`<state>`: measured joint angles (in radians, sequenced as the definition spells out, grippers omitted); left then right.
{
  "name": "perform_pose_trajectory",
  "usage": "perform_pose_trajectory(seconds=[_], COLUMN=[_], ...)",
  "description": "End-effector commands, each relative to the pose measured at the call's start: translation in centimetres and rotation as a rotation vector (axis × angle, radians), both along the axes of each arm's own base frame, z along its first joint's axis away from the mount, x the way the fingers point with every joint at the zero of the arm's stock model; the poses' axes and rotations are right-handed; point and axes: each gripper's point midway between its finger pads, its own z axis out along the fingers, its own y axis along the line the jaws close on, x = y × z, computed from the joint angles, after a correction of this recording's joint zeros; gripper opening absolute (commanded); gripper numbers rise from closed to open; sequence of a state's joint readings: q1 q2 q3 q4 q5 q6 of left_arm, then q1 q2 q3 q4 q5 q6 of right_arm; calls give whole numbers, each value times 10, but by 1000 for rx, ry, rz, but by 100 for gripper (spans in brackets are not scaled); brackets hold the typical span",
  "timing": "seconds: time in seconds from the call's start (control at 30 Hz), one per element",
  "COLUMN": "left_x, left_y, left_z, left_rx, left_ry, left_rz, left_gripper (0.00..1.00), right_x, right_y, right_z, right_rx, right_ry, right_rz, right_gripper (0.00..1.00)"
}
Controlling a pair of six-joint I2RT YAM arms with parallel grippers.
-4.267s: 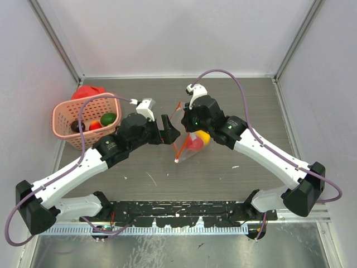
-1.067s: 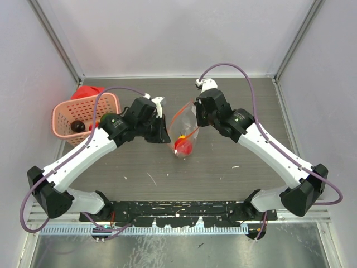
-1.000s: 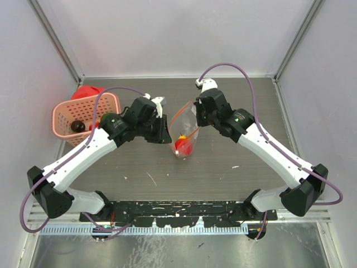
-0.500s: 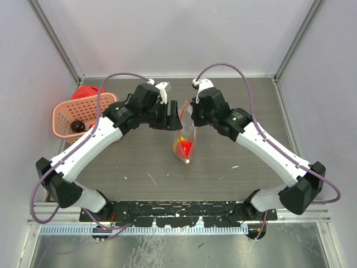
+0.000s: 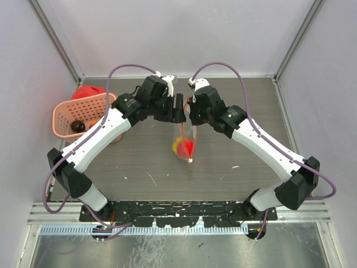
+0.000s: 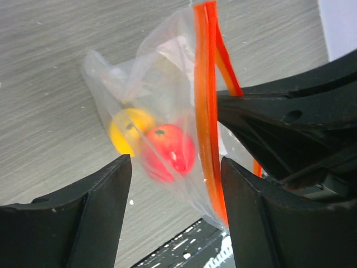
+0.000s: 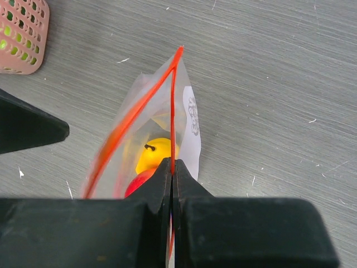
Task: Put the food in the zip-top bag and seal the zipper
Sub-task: Adjust the zipper food storage bag at the center of the board.
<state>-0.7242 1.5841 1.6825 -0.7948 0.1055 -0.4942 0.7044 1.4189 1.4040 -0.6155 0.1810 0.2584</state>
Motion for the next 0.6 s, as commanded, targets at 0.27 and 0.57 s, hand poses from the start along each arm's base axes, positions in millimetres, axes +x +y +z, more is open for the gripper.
perform_pose_trajectory(seconds=[0.27, 0.57], left_x=[24, 12], left_y=[58, 44], left_z=[4, 11], left_rx=[230, 113], left_ry=[-138, -102], left_rz=[143, 106], left_gripper=[35, 0], right_x=[9, 10], right_y=[-2, 9], right_z=[46, 50], right_rx=[31, 82], right_ry=[-105, -99], right_rz=[-6, 14], right_gripper=[0, 1])
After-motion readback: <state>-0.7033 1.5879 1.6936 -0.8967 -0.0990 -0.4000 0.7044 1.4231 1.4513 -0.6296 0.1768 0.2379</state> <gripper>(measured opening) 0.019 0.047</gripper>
